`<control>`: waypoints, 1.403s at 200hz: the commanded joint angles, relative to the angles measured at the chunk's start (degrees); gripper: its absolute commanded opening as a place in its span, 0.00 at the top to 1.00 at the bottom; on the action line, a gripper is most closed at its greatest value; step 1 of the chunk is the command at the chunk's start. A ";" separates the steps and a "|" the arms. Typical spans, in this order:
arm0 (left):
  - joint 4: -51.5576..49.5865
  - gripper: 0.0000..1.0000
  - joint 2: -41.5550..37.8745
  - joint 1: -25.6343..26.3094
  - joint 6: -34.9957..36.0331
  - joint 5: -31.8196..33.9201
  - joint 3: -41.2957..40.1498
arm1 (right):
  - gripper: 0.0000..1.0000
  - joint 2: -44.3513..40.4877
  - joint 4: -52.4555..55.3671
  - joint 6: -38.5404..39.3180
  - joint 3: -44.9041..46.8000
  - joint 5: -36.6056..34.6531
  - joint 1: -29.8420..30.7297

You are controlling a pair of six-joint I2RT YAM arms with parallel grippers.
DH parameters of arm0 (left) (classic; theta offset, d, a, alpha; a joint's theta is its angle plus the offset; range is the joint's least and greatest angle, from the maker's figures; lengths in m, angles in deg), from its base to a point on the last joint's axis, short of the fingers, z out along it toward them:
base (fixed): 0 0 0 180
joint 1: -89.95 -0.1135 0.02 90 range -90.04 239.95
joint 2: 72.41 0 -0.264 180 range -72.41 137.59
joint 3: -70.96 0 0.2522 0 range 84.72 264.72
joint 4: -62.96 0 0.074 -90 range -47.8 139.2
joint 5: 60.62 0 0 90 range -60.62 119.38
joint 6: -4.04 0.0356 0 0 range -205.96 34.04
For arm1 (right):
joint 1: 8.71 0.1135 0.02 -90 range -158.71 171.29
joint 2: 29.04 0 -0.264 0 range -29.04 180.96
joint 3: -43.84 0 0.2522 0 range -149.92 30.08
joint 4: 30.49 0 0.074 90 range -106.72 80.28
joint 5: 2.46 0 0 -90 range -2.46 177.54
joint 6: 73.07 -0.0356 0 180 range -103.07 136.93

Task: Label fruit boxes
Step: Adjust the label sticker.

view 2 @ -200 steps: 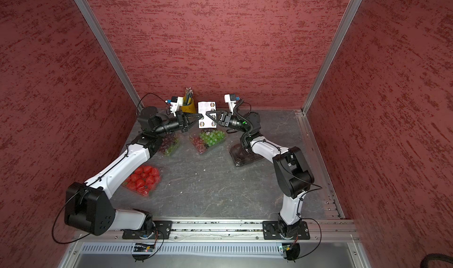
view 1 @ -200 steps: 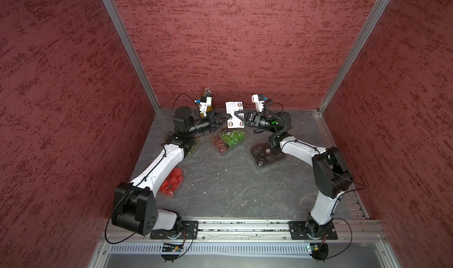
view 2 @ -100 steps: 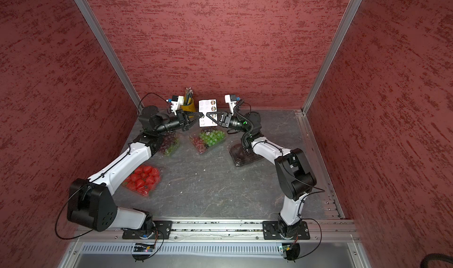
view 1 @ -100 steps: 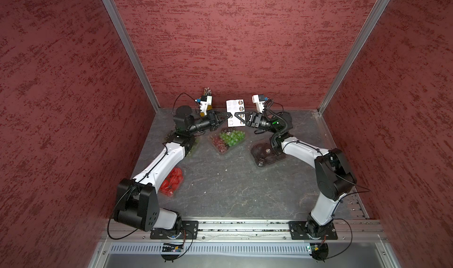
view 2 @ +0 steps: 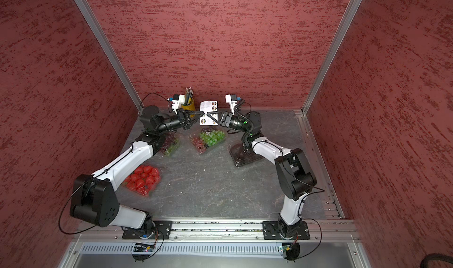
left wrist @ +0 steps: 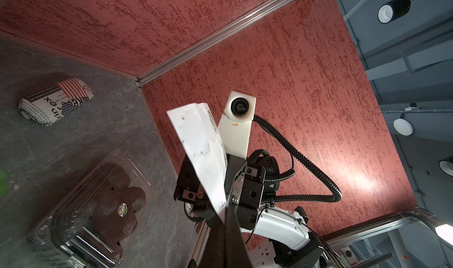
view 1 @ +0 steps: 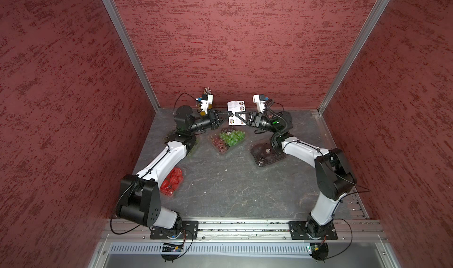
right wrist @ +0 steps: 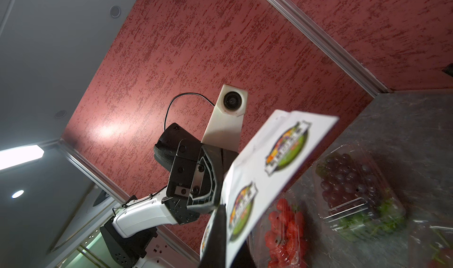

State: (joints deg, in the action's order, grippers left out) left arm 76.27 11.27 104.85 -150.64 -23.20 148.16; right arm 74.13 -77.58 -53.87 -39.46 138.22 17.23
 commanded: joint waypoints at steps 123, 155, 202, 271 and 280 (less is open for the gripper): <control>2.55 1.00 1.43 2.90 -0.09 -0.51 2.21 | 1.00 -0.50 -2.38 -0.47 -0.63 1.25 1.22; 2.56 1.00 1.24 2.99 -0.12 -0.55 2.46 | 1.00 -0.52 -1.86 -0.09 -0.51 1.14 1.32; 1.93 1.00 0.53 2.28 0.18 -0.54 1.94 | 1.00 -1.00 -0.01 1.40 -0.32 0.63 1.27; -0.66 0.87 -2.86 -1.33 1.34 -0.72 -1.73 | 1.00 -1.76 0.39 1.81 0.54 -0.78 0.70; -1.14 0.87 -3.15 -1.57 1.34 -0.73 -2.17 | 1.00 -1.78 0.40 1.83 0.46 -0.76 0.70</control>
State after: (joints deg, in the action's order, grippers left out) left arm 76.86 10.18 104.09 -150.49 -23.26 147.35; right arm 74.13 -76.89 -52.65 -39.46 137.89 17.55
